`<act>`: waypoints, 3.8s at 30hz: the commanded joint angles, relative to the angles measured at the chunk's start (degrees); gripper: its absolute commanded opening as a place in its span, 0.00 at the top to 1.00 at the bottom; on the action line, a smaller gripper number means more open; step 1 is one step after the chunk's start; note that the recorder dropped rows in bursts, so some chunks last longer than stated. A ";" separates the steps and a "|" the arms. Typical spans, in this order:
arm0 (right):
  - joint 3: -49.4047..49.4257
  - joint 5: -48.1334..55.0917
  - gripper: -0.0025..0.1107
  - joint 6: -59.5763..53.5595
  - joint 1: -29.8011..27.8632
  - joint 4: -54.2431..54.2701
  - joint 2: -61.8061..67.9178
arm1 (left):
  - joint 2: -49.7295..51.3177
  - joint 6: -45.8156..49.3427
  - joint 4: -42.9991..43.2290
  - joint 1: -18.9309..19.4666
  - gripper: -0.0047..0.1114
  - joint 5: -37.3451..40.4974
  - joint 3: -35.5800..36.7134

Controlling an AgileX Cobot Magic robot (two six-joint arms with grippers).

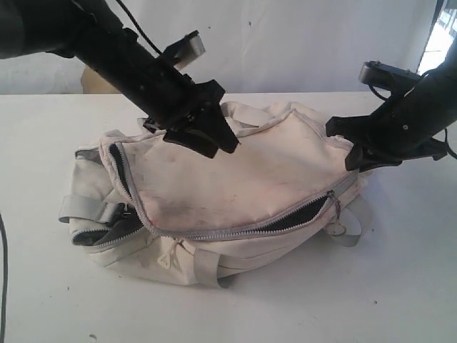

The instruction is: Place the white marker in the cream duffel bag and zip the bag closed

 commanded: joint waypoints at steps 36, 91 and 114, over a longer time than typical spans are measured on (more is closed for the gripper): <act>-3.87 -5.02 0.98 3.91 -1.27 7.27 0.20 | -0.74 -7.10 -0.48 -19.13 0.68 -20.62 0.54; -5.92 -6.16 0.98 3.91 -1.27 15.95 0.20 | -0.35 -18.59 8.62 -19.49 0.49 -19.91 0.33; -5.92 -6.87 0.98 3.91 -1.27 15.83 0.31 | -3.12 -16.87 7.10 -19.96 0.53 -19.38 -0.17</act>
